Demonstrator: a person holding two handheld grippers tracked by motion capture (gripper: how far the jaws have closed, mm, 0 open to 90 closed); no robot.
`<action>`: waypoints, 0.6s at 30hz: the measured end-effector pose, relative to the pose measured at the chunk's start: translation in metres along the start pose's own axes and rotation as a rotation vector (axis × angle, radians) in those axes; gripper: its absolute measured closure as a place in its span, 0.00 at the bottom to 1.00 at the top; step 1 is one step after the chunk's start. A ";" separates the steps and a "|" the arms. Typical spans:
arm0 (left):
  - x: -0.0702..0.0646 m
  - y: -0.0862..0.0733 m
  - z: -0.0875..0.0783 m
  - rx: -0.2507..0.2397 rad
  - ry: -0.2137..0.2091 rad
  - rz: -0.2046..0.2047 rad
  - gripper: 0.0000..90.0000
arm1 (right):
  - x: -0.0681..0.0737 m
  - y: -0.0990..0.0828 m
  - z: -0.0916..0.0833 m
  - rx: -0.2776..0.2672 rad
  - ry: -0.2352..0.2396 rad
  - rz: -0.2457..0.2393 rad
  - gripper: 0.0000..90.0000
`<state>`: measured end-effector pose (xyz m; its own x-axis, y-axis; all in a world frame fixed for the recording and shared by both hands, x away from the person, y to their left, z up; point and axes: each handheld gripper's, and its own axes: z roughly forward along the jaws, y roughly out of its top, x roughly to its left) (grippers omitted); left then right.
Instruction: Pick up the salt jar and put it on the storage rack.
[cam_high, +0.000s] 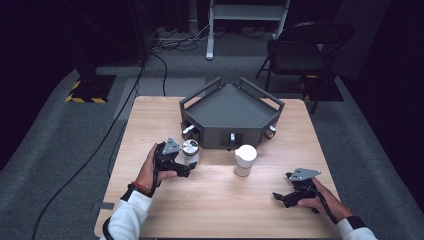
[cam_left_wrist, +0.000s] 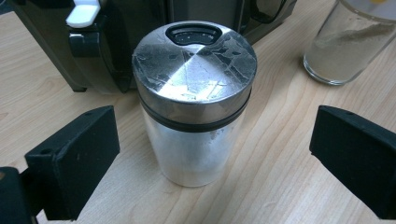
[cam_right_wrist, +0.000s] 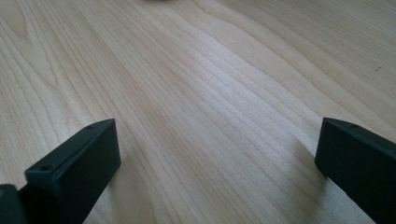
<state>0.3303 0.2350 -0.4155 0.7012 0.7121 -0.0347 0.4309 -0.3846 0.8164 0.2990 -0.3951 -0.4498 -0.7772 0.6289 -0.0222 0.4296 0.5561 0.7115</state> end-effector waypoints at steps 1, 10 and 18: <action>0.000 0.000 0.001 0.001 -0.001 0.000 0.01 | 0.000 0.000 0.000 0.000 0.000 0.000 0.00; 0.003 0.003 0.014 0.011 0.006 -0.018 0.01 | 0.000 0.000 0.000 0.000 0.000 0.000 0.00; 0.003 0.000 0.028 0.006 0.016 -0.043 0.04 | 0.000 0.000 0.000 0.000 0.000 -0.001 0.00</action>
<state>0.3486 0.2207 -0.4322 0.6730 0.7372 -0.0609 0.4641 -0.3567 0.8107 0.2990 -0.3952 -0.4498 -0.7775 0.6285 -0.0230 0.4290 0.5567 0.7114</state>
